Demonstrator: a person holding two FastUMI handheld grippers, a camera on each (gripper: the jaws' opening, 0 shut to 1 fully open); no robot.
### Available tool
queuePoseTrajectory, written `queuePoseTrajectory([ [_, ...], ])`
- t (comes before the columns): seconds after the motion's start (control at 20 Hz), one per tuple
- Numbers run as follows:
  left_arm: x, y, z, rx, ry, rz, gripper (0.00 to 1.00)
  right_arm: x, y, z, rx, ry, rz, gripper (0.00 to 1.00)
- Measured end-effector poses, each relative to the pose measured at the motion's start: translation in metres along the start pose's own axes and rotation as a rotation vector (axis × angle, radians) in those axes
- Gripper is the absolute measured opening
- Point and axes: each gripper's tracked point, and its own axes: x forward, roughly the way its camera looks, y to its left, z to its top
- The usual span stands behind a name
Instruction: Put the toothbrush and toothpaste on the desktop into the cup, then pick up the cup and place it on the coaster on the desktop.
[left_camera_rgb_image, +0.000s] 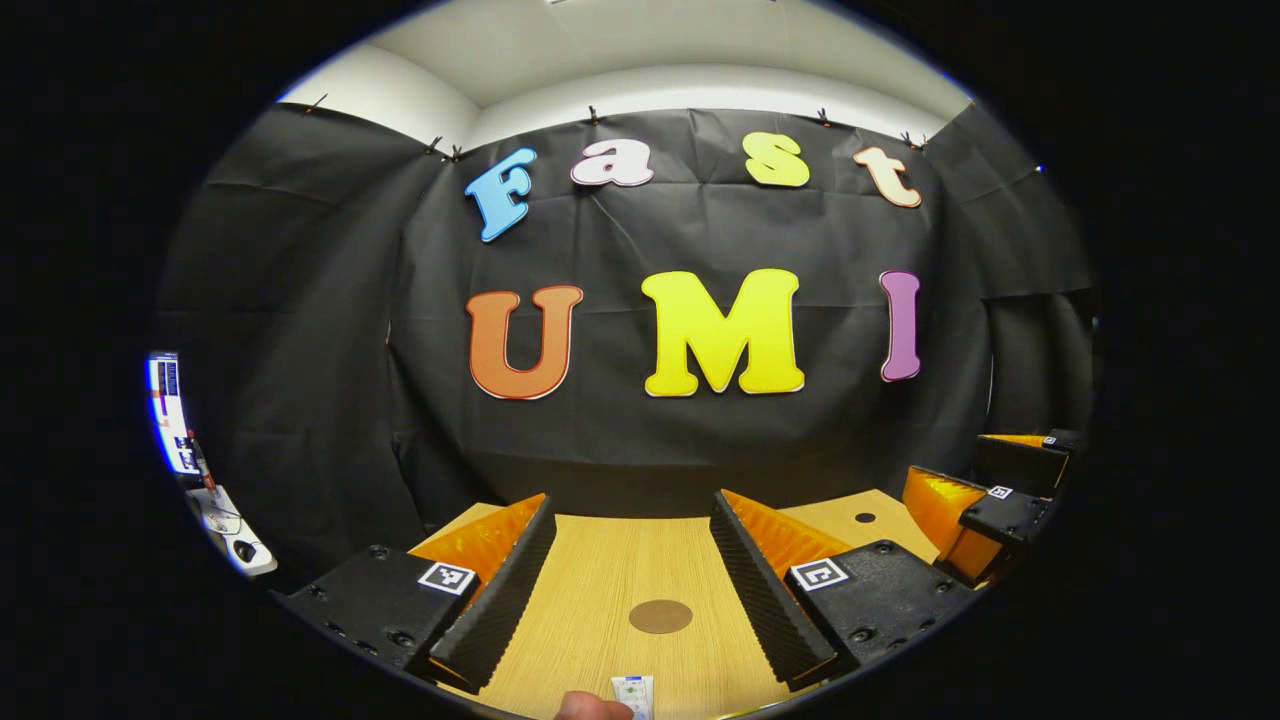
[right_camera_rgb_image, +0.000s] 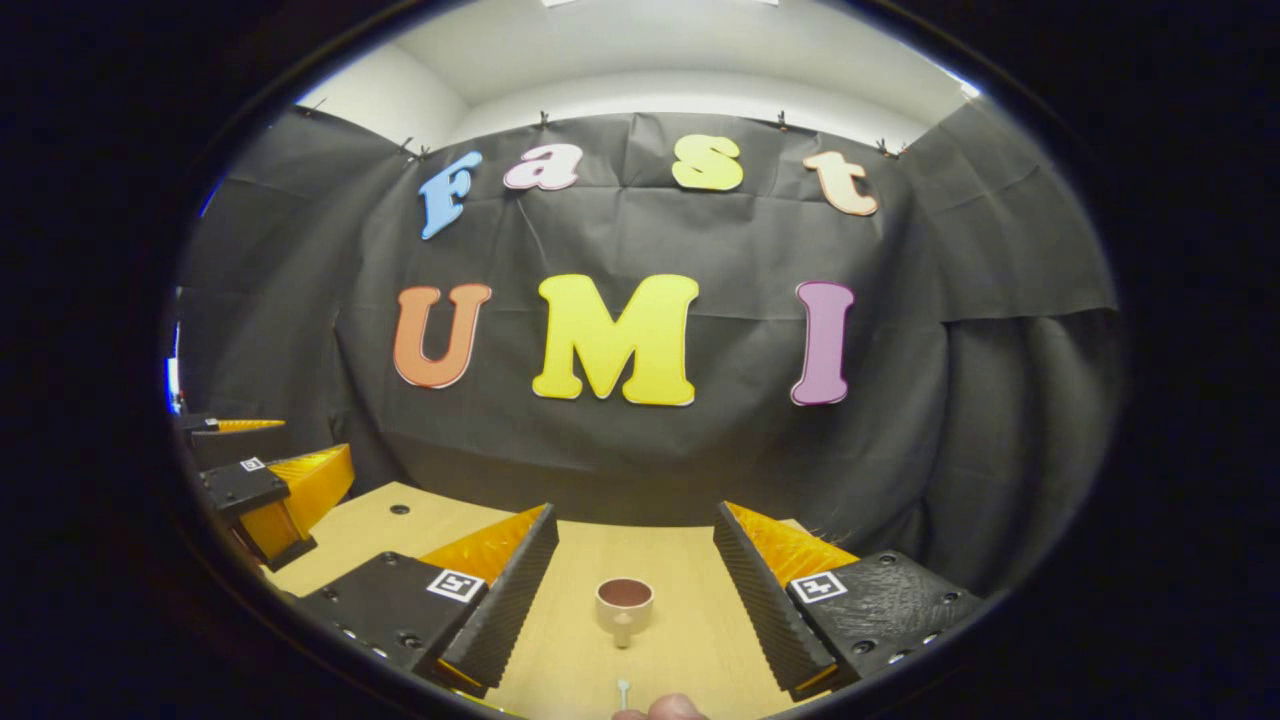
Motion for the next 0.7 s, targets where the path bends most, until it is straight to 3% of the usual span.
queuePoseTrajectory([
  [0.2, -0.001, -0.002, -0.003, 0.001, 0.005, -0.003, 0.98, -0.002, -0.001, -0.003, 0.008, 0.004, 0.008, 0.98],
  [0.5, -0.004, -0.003, -0.023, 0.006, 0.057, -0.007, 0.98, 0.001, -0.007, -0.016, -0.006, 0.041, -0.001, 0.95],
  [0.7, -0.005, -0.004, -0.054, 0.006, 0.144, -0.014, 0.98, 0.002, -0.02, -0.046, -0.016, 0.108, -0.014, 0.97],
])
